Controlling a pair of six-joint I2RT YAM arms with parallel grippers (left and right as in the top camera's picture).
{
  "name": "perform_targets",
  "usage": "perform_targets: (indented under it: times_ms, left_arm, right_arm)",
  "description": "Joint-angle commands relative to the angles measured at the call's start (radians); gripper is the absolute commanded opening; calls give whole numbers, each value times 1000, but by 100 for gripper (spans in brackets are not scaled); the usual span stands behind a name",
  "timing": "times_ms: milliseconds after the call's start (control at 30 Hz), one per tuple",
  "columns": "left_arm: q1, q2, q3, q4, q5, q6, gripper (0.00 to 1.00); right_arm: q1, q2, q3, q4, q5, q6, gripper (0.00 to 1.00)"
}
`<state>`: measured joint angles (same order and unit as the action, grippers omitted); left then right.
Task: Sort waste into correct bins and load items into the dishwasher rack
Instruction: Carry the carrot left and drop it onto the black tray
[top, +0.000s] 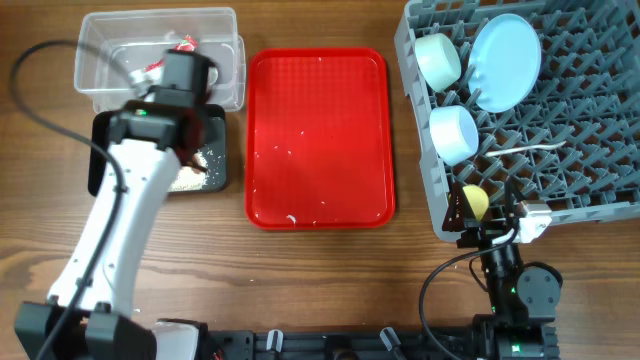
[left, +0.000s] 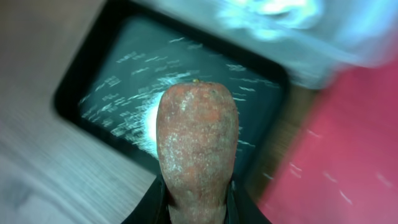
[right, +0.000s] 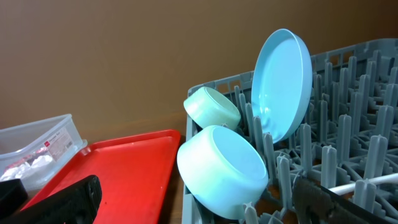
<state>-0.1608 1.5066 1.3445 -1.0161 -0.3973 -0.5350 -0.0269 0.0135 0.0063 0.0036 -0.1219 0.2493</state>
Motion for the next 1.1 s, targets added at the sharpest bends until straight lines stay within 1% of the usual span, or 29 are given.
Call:
perform_targets:
  times_ms: [0, 33, 100, 267, 300, 400, 433, 467, 500, 533, 567, 600, 633, 700, 767, 833, 867, 900, 933, 967, 1033, 1067]
  left_arm:
    - [169, 37, -119, 47, -37, -275, 4]
    - [206, 45, -162, 90, -38, -346, 4]
    - [249, 66, -249, 209, -38, -451, 4]
    - [251, 156, -334, 431, -39, -477, 4]
    - [251, 181, -334, 465, -39, -499, 4]
    - [251, 213, -334, 535, -25, -502, 5]
    - [251, 213, -334, 544, -2, -502, 9]
    - [251, 213, -334, 554, 24, -502, 19]
    - [251, 213, -334, 556, 35, -502, 27]
    - [251, 213, -334, 557, 34, -502, 32]
    - [251, 213, -334, 560, 34, -502, 39]
    - [251, 213, -334, 566, 34, -501, 52]
    - [251, 212, -333, 590, 34, -487, 60]
    - [251, 197, -320, 599, 34, -409, 74]
    - [249, 152, -305, 596, 34, -321, 86]
    - [248, 76, -304, 589, 34, -259, 95]
    - [248, 34, -304, 584, 51, -216, 98]
    - [248, -15, -303, 584, 107, -130, 99]
    - [248, -97, -303, 582, 275, 45, 100]
    - [246, -153, -303, 580, 425, 146, 100]
    - [228, -296, -303, 537, 729, 259, 100]
    - [215, -350, -303, 509, 795, 262, 100]
  right_arm:
    - [7, -6, -1, 3, 10, 16, 100]
    - [7, -6, -1, 3, 10, 16, 100]
    - [7, -6, -1, 3, 10, 16, 100]
    - [7, -6, -1, 3, 10, 16, 100]
    - [7, -6, -1, 3, 10, 16, 100]
    - [7, -6, -1, 3, 10, 16, 100]
    - [7, -6, -1, 3, 10, 16, 100]
    - [7, -6, -1, 3, 10, 16, 100]
    - [7, -6, -1, 3, 10, 16, 100]
    - [7, -6, -1, 3, 10, 16, 100]
    - [7, -6, -1, 3, 10, 16, 100]
    - [7, -6, -1, 3, 10, 16, 100]
    - [7, -6, -1, 3, 10, 16, 100]
    - [7, -6, -1, 3, 10, 16, 100]
    - [7, -6, -1, 3, 10, 16, 100]
    - [7, -6, -1, 3, 10, 16, 100]
    - [7, -6, -1, 3, 10, 16, 100]
    - [7, -6, -1, 3, 10, 15, 100]
    - [7, -6, -1, 3, 10, 15, 100]
    - [7, -6, -1, 3, 10, 16, 100]
    - [7, -6, -1, 3, 10, 16, 100]
    - [7, -6, -1, 3, 10, 16, 100]
